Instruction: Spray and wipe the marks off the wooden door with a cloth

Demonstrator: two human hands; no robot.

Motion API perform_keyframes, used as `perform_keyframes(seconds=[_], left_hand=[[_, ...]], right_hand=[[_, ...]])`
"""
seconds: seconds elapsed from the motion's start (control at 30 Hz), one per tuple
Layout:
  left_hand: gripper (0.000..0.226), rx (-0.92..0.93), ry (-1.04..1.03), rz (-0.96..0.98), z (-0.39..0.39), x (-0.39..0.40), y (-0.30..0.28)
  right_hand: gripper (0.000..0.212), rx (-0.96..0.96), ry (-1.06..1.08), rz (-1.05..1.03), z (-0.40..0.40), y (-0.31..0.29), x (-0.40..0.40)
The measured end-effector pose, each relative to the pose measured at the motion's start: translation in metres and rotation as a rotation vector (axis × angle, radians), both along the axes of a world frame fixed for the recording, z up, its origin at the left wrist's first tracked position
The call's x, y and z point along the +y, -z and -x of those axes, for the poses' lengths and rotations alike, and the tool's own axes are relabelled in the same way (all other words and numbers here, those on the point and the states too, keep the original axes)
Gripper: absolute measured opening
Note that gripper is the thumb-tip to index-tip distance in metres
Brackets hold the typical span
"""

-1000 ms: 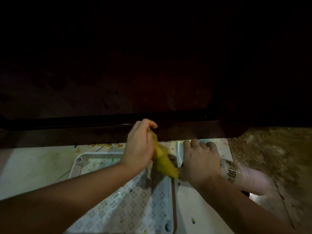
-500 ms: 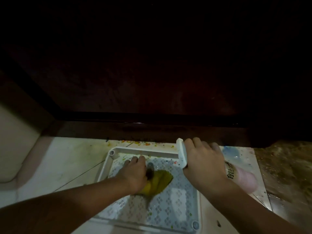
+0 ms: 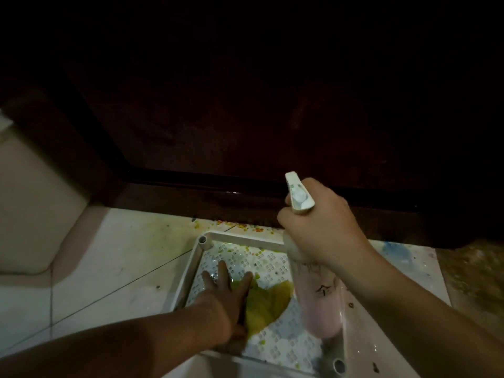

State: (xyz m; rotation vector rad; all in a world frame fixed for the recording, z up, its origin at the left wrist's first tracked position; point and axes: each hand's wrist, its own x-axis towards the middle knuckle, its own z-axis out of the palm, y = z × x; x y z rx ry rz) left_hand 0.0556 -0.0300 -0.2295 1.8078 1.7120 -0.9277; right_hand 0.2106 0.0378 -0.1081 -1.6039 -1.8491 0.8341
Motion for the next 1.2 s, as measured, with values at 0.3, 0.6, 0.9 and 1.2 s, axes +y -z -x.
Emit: perform_keyframes(seconds=[0.3, 0.6, 0.9, 1.2], left_hand=[[0.084, 0.083, -0.042, -0.167, -0.017, 0.040, 0.028], [0.078, 0.084, -0.180, -0.215, -0.034, 0.086, 0.033], [0.049, -0.171, -0.170, -0.399, -0.010, 0.084, 0.008], [0.048, -0.205, 0.017, -0.345, 0.019, 0.069, 0.001]], right_hand=[[0.012, 0.292, 0.214, -0.103, -0.009, 0.035, 0.000], [0.013, 0.367, 0.262, -0.291, -0.021, 0.039, 0.018], [0.047, 0.269, 0.293, -0.233, -0.022, 0.042, 0.027], [0.029, 0.229, 0.259, -0.198, -0.030, 0.048, 0.021]])
